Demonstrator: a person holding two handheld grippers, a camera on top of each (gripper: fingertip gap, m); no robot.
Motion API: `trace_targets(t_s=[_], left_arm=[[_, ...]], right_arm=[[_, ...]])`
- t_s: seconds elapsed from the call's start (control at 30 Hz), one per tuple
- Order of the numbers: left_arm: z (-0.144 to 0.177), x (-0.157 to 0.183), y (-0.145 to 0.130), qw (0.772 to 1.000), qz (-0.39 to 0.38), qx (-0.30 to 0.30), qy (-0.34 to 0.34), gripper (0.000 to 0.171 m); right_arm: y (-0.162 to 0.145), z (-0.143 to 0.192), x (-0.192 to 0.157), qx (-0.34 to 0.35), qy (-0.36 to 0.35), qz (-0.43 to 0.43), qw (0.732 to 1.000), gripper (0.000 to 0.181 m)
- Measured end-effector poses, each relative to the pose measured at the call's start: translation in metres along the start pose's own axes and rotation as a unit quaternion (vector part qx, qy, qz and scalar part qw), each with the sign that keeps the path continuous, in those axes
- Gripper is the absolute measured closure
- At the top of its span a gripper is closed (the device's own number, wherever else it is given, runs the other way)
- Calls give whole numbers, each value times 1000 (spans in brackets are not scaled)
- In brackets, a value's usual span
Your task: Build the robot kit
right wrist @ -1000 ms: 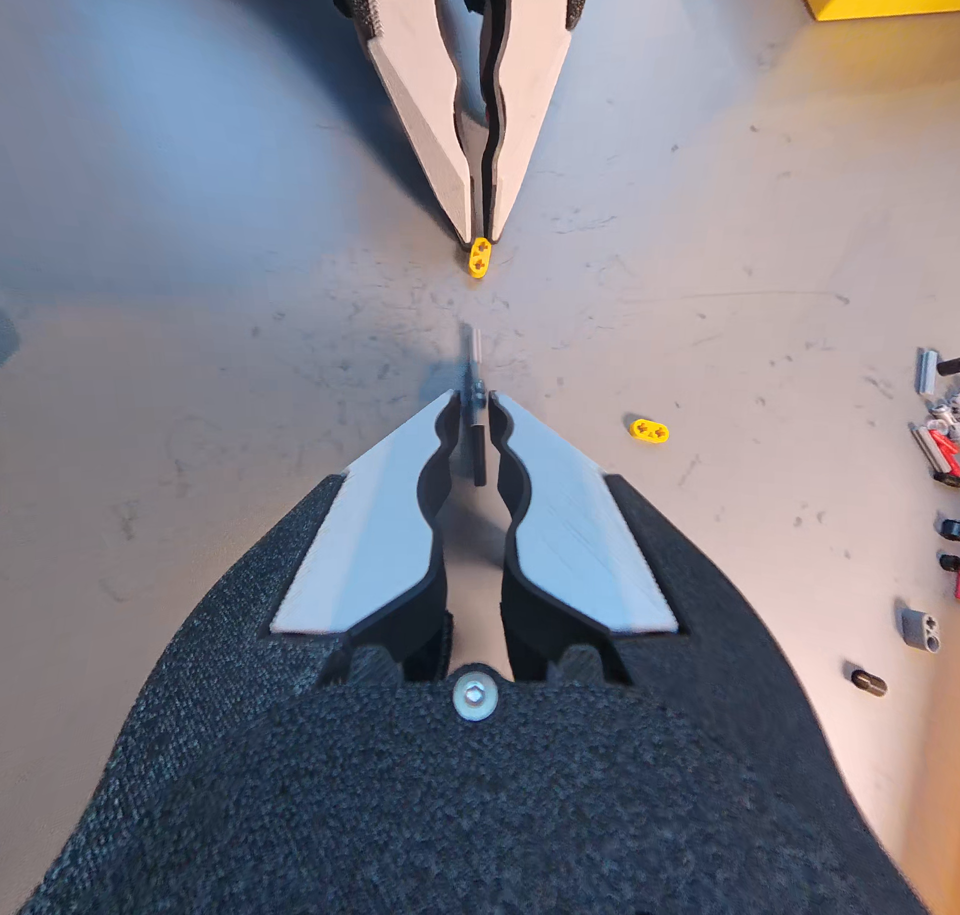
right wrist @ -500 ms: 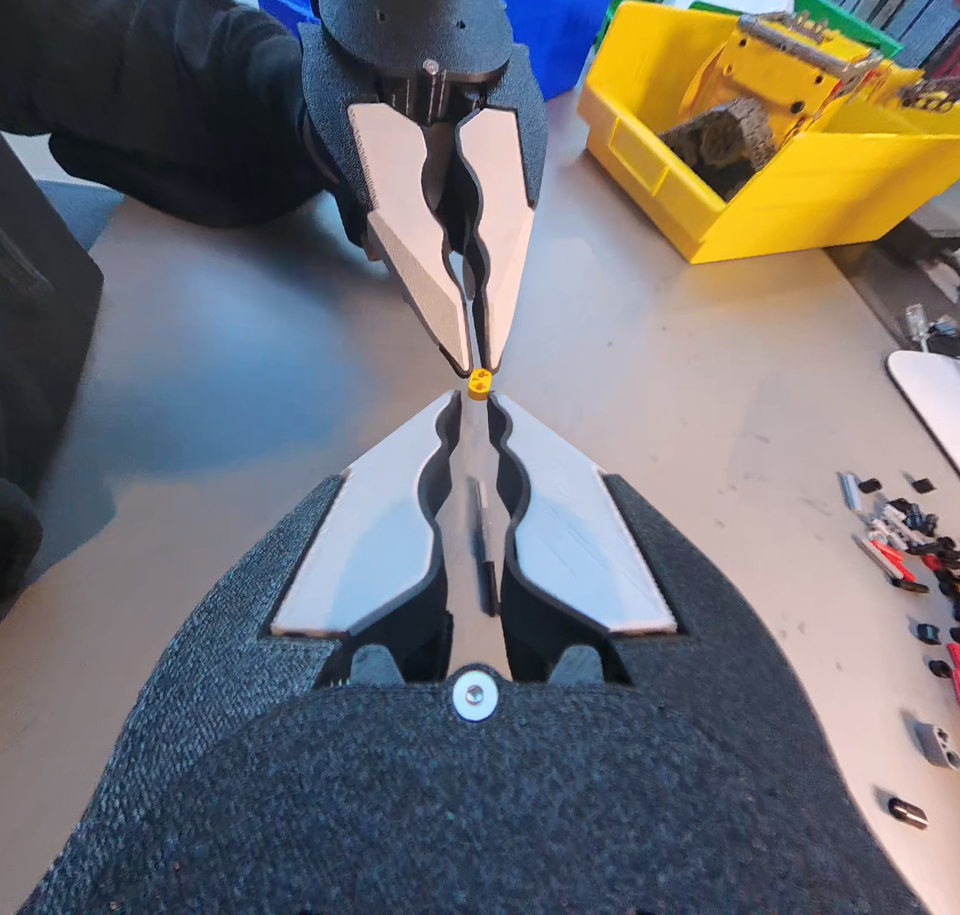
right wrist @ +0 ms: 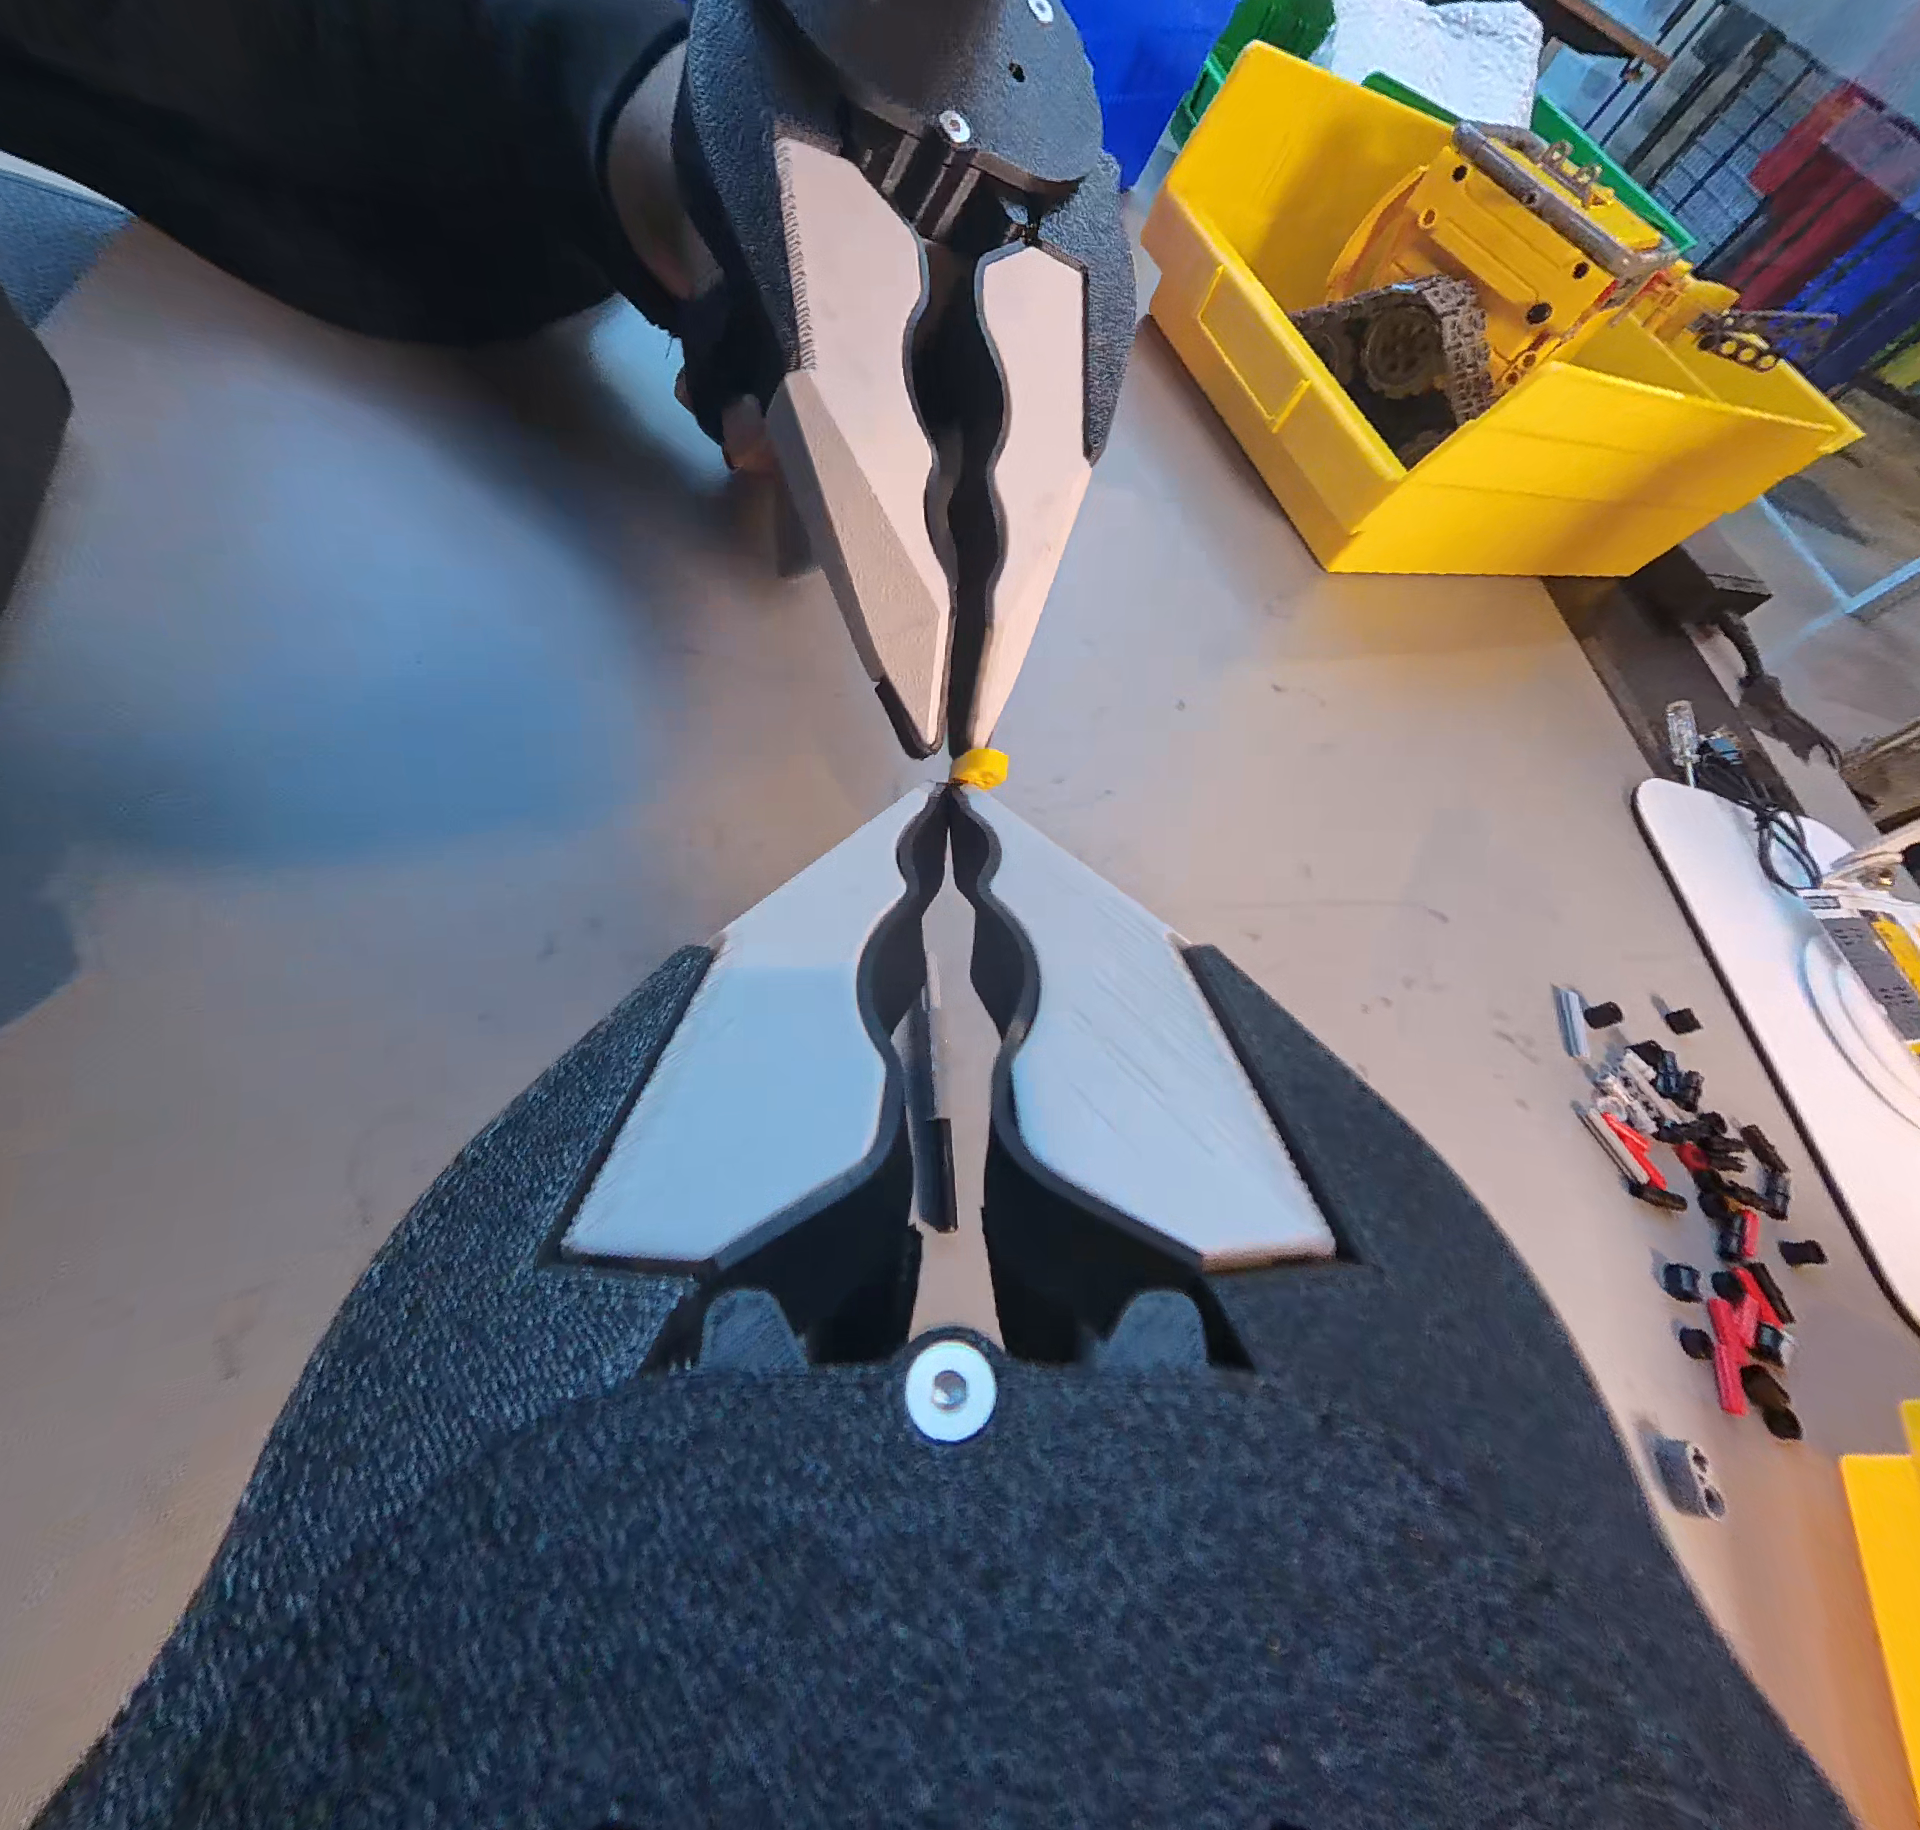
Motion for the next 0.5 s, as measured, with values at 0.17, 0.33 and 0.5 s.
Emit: trace_targets(t_s=[0.17, 0.33, 0.5], left_arm=[[-1, -1, -2, 1000, 13, -3, -1, 166], [-3, 1, -5, 1000, 17, -16, -10, 168], [-2, 4, -3, 999, 23, -8, -23, 169]], right_arm=[[3, 0, -5, 18, -10, 46, 999, 181], [1, 1, -11, 24, 7, 54, 998, 181], [3, 7, -13, 37, 29, 33, 998, 180]])
Point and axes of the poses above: each gripper's, where its closed fingertips meet, z back along the fingers, y out of its top, x = y × z across the jaws, the point moved 2 cm from there along z, back along the fingers, and after that the axes turned 9 degrees about -y, right-handed, at the moved point
